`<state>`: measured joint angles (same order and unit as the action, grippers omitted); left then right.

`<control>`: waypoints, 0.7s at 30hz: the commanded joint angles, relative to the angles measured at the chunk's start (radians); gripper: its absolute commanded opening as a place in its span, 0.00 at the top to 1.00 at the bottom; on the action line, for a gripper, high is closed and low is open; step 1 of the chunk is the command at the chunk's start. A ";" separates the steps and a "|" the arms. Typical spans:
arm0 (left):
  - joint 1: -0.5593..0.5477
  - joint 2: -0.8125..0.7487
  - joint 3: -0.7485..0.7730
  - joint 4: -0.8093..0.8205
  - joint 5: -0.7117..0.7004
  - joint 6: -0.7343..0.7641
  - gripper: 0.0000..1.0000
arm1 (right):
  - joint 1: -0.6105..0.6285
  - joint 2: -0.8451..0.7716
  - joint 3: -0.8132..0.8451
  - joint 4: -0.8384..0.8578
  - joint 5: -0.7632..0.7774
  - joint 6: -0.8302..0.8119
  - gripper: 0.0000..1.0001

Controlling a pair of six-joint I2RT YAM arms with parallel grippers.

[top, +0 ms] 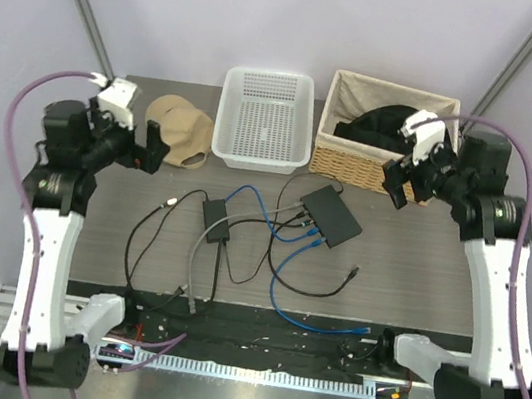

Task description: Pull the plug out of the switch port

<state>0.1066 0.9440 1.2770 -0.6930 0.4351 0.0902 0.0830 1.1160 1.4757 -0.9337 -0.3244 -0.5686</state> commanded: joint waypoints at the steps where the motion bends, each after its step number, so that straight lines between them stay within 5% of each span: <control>1: -0.053 0.096 -0.089 0.022 -0.040 0.002 0.02 | 0.091 0.186 0.182 -0.059 0.027 0.041 0.16; 4: -0.097 0.205 -0.079 0.043 0.033 -0.071 0.02 | 0.184 0.316 0.254 -0.050 0.028 0.073 0.21; 8: -0.097 0.297 -0.015 -0.040 0.088 -0.191 0.02 | 0.306 0.490 0.262 0.261 0.031 0.290 0.32; 11: -0.097 0.294 0.008 -0.120 0.091 -0.107 0.02 | 0.345 0.753 0.458 0.323 0.070 0.490 0.59; 12: -0.097 0.286 0.005 -0.131 0.070 -0.093 0.01 | 0.353 0.819 0.525 0.326 0.080 0.527 0.77; 15: -0.097 0.259 -0.013 -0.138 -0.010 -0.029 0.01 | 0.371 1.074 0.815 0.332 0.216 0.663 0.99; 17: -0.097 0.245 -0.024 -0.125 -0.030 -0.011 0.00 | 0.376 1.178 0.983 0.323 0.368 0.765 0.99; 21: -0.097 0.239 -0.034 -0.119 -0.036 -0.006 0.00 | 0.393 1.256 0.988 0.332 0.637 0.857 0.99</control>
<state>0.0105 1.2064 1.2407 -0.8059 0.4259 0.0460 0.4641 2.3779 2.4073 -0.6277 0.0059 0.1024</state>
